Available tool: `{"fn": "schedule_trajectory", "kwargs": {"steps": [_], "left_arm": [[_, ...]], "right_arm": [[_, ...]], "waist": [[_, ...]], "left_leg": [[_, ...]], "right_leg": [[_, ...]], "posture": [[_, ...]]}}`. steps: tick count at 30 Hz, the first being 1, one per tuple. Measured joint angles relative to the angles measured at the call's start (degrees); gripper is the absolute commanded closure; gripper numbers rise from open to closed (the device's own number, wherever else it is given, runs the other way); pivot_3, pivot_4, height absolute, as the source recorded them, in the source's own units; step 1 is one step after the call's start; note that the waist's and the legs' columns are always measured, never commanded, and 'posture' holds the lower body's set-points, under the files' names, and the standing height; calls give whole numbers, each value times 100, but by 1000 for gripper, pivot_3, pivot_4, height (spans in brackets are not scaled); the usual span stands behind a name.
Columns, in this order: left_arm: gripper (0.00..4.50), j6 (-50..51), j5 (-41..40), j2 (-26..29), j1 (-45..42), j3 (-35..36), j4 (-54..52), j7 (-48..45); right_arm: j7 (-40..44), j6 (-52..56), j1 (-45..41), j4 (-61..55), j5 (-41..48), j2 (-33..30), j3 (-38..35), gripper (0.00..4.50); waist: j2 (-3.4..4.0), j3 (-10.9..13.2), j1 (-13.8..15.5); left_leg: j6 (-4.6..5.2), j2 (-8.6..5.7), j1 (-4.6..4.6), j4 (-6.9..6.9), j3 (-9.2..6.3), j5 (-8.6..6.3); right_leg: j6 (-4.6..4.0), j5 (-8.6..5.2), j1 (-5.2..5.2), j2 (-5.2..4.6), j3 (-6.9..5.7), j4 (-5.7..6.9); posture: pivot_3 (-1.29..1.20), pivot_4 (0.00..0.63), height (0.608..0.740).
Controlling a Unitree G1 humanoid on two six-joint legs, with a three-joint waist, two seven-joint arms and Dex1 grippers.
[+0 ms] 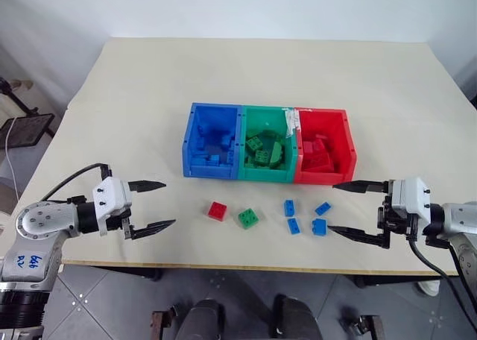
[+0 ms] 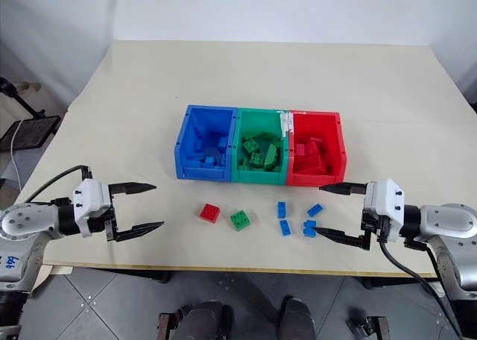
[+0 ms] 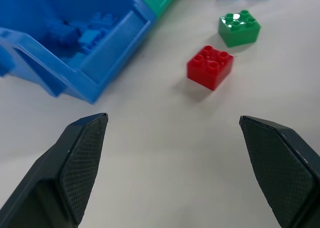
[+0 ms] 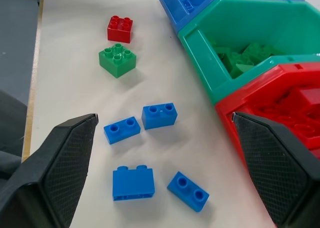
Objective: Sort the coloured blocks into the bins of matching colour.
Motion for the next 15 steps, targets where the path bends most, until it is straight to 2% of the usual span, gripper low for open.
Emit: {"fn": "schedule_trajectory", "kwargs": {"steps": [5,8,11,15], "left_arm": [[28,475,-259,-101,-37,-132,-371,-24],[28,899,-390,-236,-149,-552,-822,24],[28,1145,-281,-628,-512,-1180,-1284,239],[28,1341,-95,-970,-858,-1675,-1515,528]], "right_arm": [[-20,-10,134,9,-38,-9,-68,0],[88,-120,378,148,-147,-203,-400,0],[242,-300,708,681,-389,-576,-903,0],[351,-660,771,1217,-778,-803,-1009,0]], "waist": [[0,0,9],[0,0,26],[-1,0,72],[-1,-1,3]], "left_leg": [[0,0,0,0,0,0],[0,-2,-1,1,1,0],[1,-5,-1,6,3,0],[1,5,4,5,9,0]], "right_leg": [[0,0,0,0,2,1],[0,0,1,-1,3,1],[0,0,5,-2,4,0],[-3,0,4,7,5,1]], "posture": [[0,150,740],[0,150,740],[0,150,740],[0,150,740]]}}
